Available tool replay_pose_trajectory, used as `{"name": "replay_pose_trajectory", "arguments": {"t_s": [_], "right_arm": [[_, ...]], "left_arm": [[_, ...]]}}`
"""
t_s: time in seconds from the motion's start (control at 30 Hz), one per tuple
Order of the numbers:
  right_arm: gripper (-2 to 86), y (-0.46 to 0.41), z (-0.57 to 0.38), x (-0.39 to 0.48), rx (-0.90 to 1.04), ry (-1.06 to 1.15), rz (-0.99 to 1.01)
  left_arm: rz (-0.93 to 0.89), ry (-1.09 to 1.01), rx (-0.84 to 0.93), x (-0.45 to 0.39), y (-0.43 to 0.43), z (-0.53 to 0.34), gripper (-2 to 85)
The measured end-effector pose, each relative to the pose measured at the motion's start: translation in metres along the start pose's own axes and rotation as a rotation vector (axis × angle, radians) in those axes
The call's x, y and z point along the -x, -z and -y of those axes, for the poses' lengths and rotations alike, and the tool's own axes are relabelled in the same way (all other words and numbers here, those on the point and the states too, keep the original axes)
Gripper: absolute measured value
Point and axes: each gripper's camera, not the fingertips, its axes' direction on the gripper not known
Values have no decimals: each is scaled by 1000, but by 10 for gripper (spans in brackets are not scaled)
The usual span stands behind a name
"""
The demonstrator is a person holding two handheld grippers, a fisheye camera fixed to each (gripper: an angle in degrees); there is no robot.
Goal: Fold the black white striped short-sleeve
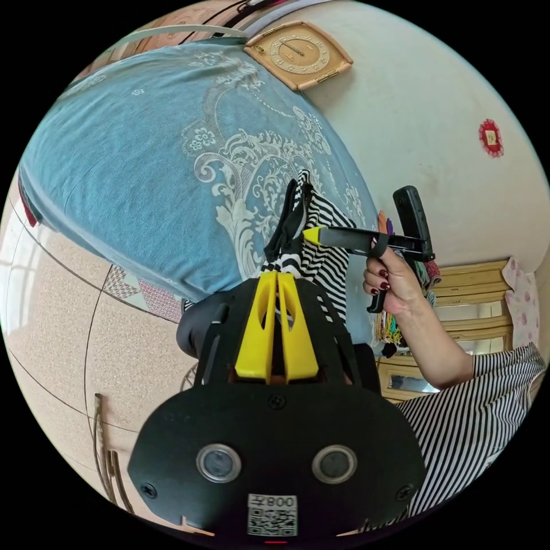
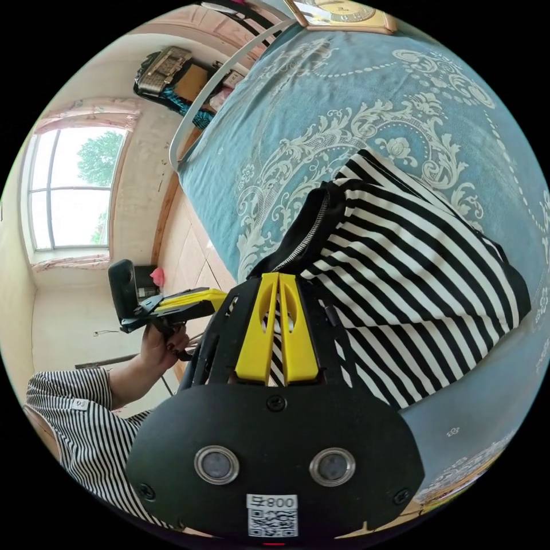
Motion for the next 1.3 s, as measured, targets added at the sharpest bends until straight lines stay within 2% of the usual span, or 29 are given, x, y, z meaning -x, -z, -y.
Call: {"name": "replay_pose_trajectory", "arguments": {"t_s": [0.17,0.33,0.43,0.6,0.8,1.07,1.3], "right_arm": [[0,0,-25,2,-76,-3,5],[0,-34,-15,-4,18,-9,-26],[1,-33,-21,-4,6,13,-20],[1,-12,-65,-21,-54,22,4],[10,6,-146,-78,-138,-158,154],[63,4,-256,-149,-221,-406,258],[81,-18,-288,-173,-231,-455,389]], "left_arm": [[-17,-21,-3,8,-4,-8,3],[-42,-33,12,14,-17,-7,8],[-21,-27,23,19,-24,-6,19],[-34,-42,17,36,-22,-12,76],[-108,7,123,67,-55,-1,119],[-124,-21,226,78,-91,20,100],[-150,-25,285,84,-110,30,104]]}}
